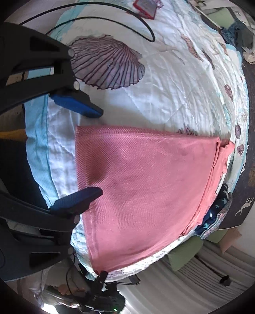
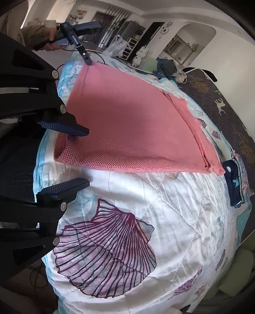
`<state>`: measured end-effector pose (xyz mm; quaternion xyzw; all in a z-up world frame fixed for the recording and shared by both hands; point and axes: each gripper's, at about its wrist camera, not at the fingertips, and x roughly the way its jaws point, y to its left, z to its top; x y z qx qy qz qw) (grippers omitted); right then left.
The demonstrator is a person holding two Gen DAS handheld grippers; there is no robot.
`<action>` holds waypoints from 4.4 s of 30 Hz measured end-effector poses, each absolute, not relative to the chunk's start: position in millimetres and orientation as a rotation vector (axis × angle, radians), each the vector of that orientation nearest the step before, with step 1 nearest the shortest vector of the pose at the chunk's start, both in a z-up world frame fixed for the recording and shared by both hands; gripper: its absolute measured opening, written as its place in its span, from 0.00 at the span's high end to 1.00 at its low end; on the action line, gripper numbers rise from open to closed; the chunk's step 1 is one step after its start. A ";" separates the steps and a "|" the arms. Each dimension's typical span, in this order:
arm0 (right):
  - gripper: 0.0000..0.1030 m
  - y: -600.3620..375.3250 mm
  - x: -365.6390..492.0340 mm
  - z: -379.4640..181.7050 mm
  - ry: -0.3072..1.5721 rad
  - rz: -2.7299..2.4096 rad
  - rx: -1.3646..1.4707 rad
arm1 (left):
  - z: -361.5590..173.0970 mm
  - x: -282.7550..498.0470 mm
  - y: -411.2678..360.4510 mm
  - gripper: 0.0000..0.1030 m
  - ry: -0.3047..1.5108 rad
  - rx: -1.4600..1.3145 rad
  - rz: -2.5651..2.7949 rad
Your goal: Fold small clothes
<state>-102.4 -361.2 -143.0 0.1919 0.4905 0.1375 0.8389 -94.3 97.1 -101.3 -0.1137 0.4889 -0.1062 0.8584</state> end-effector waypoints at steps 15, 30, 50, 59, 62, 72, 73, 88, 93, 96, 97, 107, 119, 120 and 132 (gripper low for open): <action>0.58 -358.3 -89.9 -155.3 1.056 0.336 0.491 | -102.1 -93.4 109.4 0.80 1.047 -0.283 -0.229; 0.96 -363.0 -80.2 -99.4 0.866 0.462 0.551 | -40.4 -81.5 113.3 0.94 0.858 -0.384 -0.316; 0.96 -364.8 48.3 6.7 0.622 0.406 0.454 | 57.6 64.0 103.2 0.94 0.645 -0.302 -0.252; 0.96 -359.1 142.0 1.2 0.656 0.325 0.401 | 50.6 157.3 95.2 0.94 0.682 -0.323 -0.241; 0.96 -360.4 170.0 -3.3 0.666 0.308 0.402 | 44.7 186.6 96.1 0.94 0.691 -0.335 -0.225; 0.96 -360.3 269.2 -46.2 0.759 0.243 0.406 | -15.1 279.1 86.5 0.94 0.818 -0.308 -0.195; 0.96 -359.9 279.5 -54.9 0.781 0.230 0.405 | -22.0 285.9 86.5 0.94 0.833 -0.308 -0.191; 0.59 -397.2 305.5 -96.0 0.908 0.049 0.411 | -61.8 307.8 97.3 0.84 0.870 -0.260 -0.144; 0.57 -343.0 276.8 -72.1 0.907 0.152 0.086 | -43.5 280.9 59.3 0.84 0.883 -0.167 -0.325; 0.58 -289.7 260.8 -82.5 0.970 0.305 -0.067 | -53.1 267.5 20.3 0.84 0.956 -0.068 -0.454; 0.58 -279.1 259.5 -87.1 0.987 0.328 -0.096 | -60.6 268.0 9.4 0.82 0.994 -0.041 -0.482; 0.60 -271.7 318.4 -105.1 0.967 0.163 -0.170 | -76.8 337.3 4.4 0.80 1.015 0.033 -0.338; 0.58 -331.7 282.2 -85.3 0.875 0.103 0.043 | -57.3 271.3 67.1 0.53 0.868 -0.115 -0.221; 0.58 -339.6 266.7 -83.9 0.876 0.120 0.075 | -61.5 260.9 73.4 0.53 0.882 -0.127 -0.219; 0.57 -378.4 132.8 -115.0 0.982 0.198 0.416 | -86.7 136.2 118.0 0.47 0.959 -0.368 -0.146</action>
